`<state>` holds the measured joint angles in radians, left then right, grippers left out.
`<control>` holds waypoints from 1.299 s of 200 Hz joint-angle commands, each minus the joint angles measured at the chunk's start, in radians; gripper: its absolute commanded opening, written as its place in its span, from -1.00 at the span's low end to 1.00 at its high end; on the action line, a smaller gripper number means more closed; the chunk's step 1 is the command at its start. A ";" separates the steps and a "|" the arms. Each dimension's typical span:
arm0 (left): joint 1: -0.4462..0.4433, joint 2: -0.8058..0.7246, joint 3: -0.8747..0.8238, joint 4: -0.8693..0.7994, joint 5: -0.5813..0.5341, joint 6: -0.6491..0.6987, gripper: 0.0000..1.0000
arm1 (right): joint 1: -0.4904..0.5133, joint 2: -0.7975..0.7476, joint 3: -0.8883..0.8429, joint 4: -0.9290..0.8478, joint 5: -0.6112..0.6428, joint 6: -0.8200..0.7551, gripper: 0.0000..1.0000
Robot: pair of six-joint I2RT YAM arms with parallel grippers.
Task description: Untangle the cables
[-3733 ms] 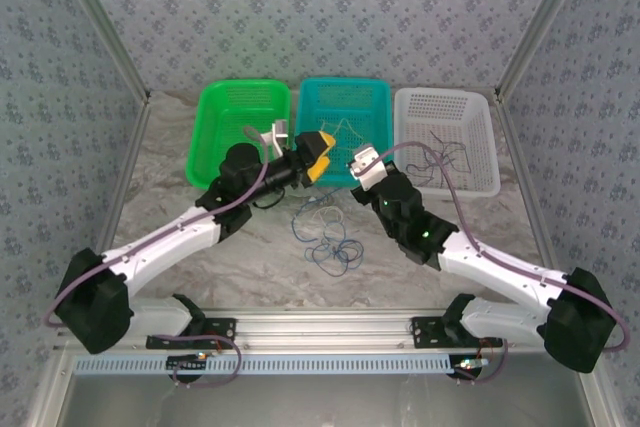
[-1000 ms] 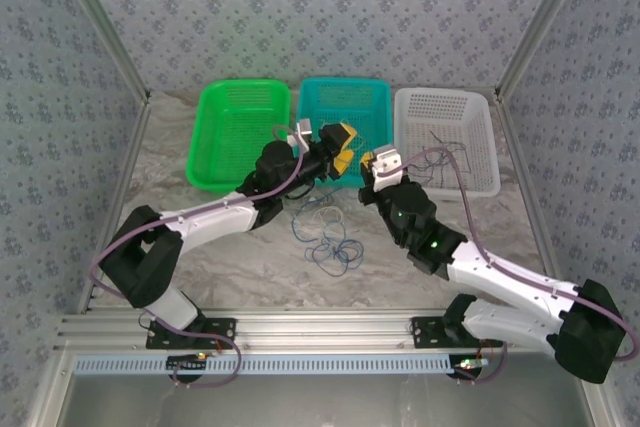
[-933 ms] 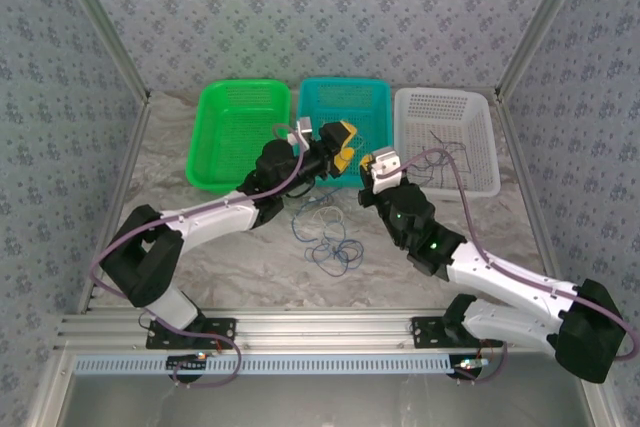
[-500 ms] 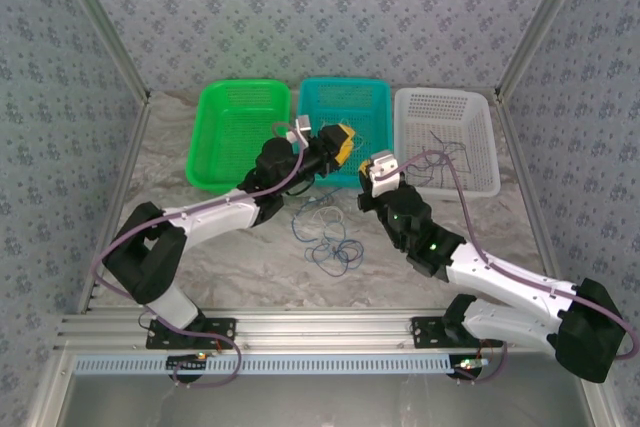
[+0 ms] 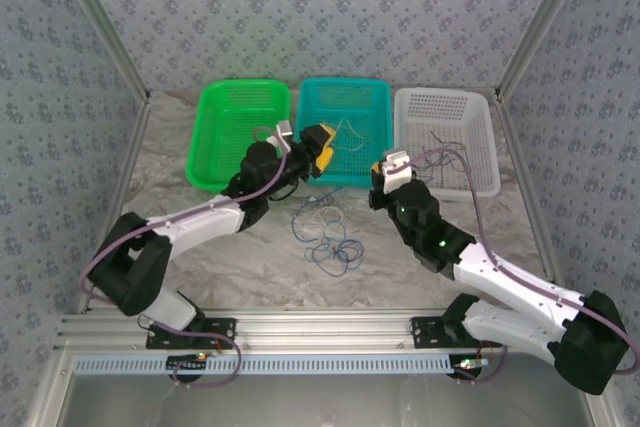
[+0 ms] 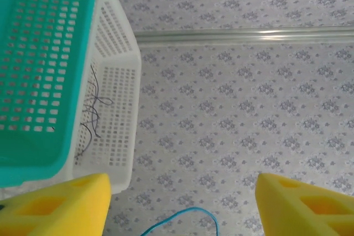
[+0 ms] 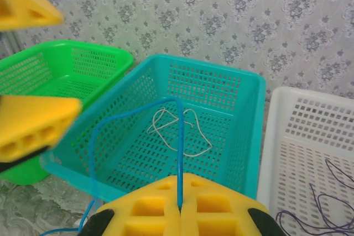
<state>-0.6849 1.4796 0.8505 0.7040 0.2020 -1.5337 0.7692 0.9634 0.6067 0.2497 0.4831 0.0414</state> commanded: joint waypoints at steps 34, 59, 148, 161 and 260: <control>-0.008 -0.137 0.003 -0.141 0.062 0.177 0.65 | -0.043 0.004 0.065 0.010 -0.043 0.007 -1.00; -0.024 -0.139 -0.011 -0.174 0.101 0.268 0.63 | -0.074 -0.004 0.098 -0.030 -0.087 0.075 -1.00; -0.062 -0.101 0.055 -0.266 0.127 0.511 0.38 | -0.128 -0.045 0.146 -0.081 -0.343 0.246 -1.00; -0.063 -0.089 0.065 -0.257 0.140 0.533 0.37 | -0.130 -0.041 0.148 -0.078 -0.365 0.267 -1.00; -0.076 -0.041 0.111 -0.229 0.180 0.615 0.10 | -0.127 -0.045 0.164 -0.097 -0.428 0.333 -1.00</control>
<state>-0.7559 1.4300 0.9169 0.4511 0.3607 -0.9619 0.6456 0.9356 0.7292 0.1585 0.0887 0.3340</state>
